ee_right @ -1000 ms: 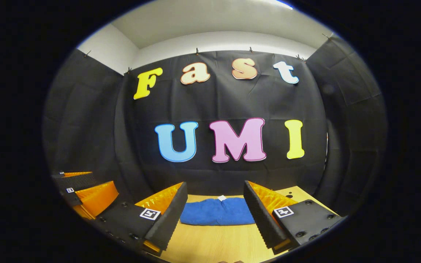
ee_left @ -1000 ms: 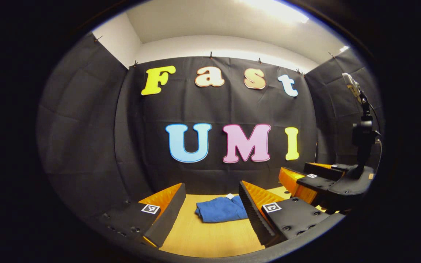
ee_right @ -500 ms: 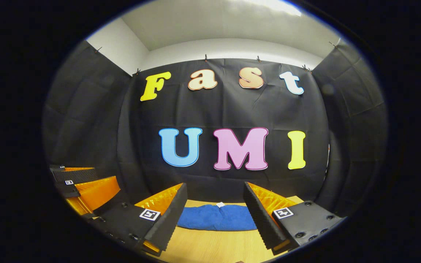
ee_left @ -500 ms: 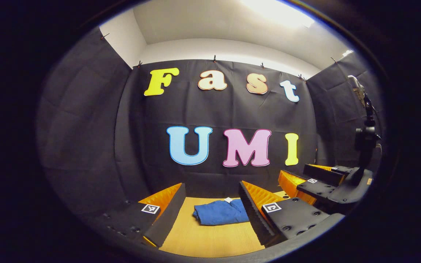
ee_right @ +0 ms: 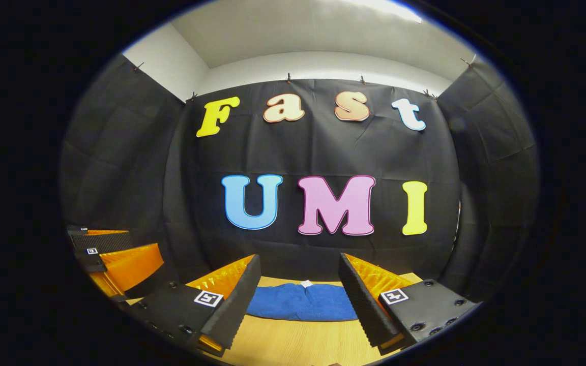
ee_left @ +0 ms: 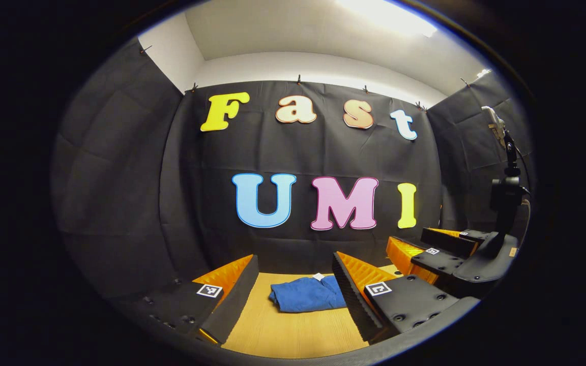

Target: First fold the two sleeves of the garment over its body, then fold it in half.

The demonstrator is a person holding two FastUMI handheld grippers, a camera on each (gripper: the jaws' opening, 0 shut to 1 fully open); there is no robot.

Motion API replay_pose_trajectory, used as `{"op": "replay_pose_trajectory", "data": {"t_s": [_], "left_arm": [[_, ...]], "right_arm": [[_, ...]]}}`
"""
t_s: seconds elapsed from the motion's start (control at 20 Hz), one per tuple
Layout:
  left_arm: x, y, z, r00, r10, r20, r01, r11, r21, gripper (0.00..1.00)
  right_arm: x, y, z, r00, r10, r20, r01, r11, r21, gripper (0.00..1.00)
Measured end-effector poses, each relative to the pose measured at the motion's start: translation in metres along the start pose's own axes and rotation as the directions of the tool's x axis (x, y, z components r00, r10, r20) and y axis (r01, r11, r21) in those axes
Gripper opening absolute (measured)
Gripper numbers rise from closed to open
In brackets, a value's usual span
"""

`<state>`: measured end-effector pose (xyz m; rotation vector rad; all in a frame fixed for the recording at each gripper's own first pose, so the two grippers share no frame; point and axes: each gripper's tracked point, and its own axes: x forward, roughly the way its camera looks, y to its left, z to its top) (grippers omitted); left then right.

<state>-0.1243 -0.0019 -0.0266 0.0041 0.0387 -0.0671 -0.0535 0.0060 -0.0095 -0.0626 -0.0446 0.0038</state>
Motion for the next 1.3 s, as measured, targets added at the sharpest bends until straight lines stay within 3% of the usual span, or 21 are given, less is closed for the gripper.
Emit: {"op": "replay_pose_trajectory", "data": {"t_s": [0.05, 0.45, 0.5, 0.55, 0.6, 1.3], "left_arm": [[0.0, -0.001, 0.0, 1.0, -0.003, 0.0, 0.003, 1.0, 0.003, 0.84], [0.007, -0.011, -0.002, 0.999, -0.036, 0.002, 0.036, 0.998, 0.057, 0.84], [0.007, -0.012, -0.001, 0.999, -0.04, 0.006, 0.04, 0.998, 0.057, 0.84], [0.007, -0.013, 0.0, 0.999, -0.045, 0.011, 0.044, 0.998, 0.055, 0.84], [0.007, -0.013, 0.0, 0.999, -0.047, 0.013, 0.046, 0.998, 0.053, 0.84], [0.015, -0.005, -0.012, 0.998, -0.065, -0.005, 0.065, 0.998, 0.002, 0.84]], "right_arm": [[0.0, -0.002, 0.0, 1.0, -0.004, -0.003, 0.004, 1.0, 0.001, 0.85], [0.004, -0.006, -0.003, 1.0, -0.019, -0.006, 0.019, 1.0, -0.004, 0.85], [0.004, -0.006, -0.004, 1.0, -0.019, -0.009, 0.019, 1.0, -0.004, 0.96], [0.004, -0.006, -0.004, 1.0, -0.02, -0.008, 0.02, 1.0, -0.004, 0.96], [0.005, -0.006, -0.003, 1.0, -0.022, -0.006, 0.022, 1.0, -0.006, 0.85], [0.002, -0.008, -0.002, 0.999, -0.048, 0.011, 0.049, 0.998, -0.035, 0.85]]}}
